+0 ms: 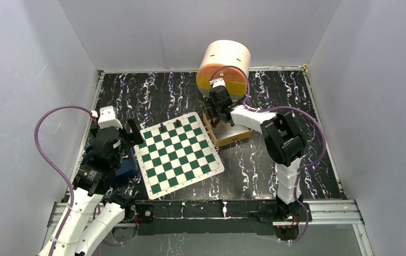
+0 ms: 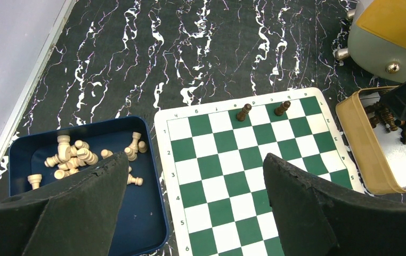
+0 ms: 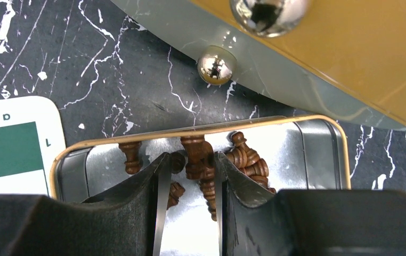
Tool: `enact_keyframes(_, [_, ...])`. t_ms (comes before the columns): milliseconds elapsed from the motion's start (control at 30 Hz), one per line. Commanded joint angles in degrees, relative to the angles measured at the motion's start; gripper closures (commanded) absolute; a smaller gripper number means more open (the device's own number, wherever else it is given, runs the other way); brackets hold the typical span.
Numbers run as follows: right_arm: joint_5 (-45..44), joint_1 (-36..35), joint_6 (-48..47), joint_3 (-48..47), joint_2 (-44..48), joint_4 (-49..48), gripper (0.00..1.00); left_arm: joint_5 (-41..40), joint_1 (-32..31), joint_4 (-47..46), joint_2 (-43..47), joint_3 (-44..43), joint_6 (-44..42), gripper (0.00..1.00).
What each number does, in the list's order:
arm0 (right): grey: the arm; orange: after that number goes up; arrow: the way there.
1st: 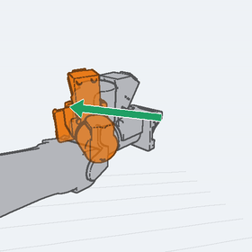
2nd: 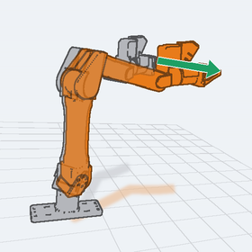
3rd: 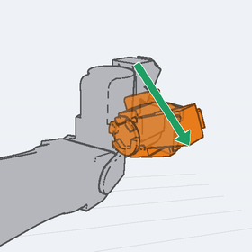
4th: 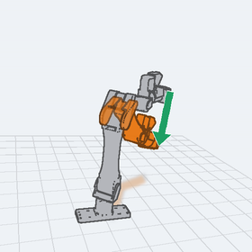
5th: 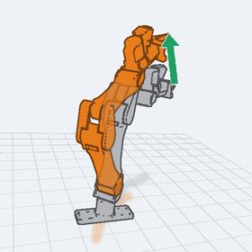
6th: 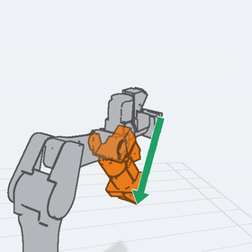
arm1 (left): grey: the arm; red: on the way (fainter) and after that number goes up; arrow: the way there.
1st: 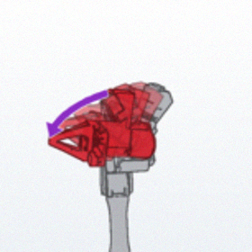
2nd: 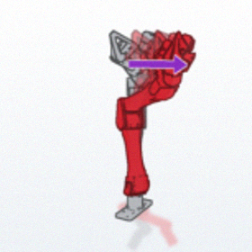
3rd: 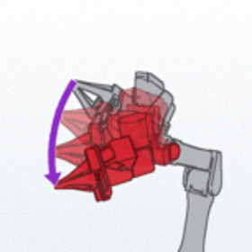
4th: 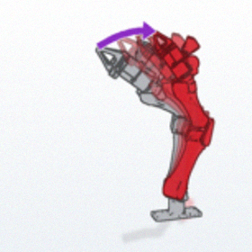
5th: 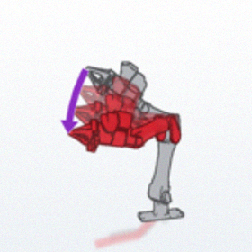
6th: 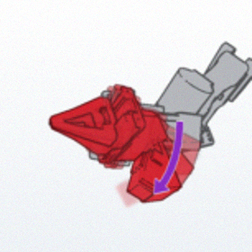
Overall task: Set up the chess pieces on the board
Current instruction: Pick up the chess piece from the storage box.
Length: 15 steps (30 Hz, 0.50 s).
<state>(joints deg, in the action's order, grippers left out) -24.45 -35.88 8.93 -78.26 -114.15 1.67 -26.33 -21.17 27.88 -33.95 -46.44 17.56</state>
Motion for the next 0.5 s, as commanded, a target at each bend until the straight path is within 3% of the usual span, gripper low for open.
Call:
enact_keyframes(0, [0.0,0.52,0.57,-3.64,-1.1,-1.95,0.57,-1.13,0.16,-0.89,0.1,0.12,-0.49,0.06])
enact_keyframes(467, [-0.37,0.64,0.6,-4.07,-2.03,-1.72,0.63,-1.09,0.16,-0.9,0.12,0.12,-0.46,0.06])
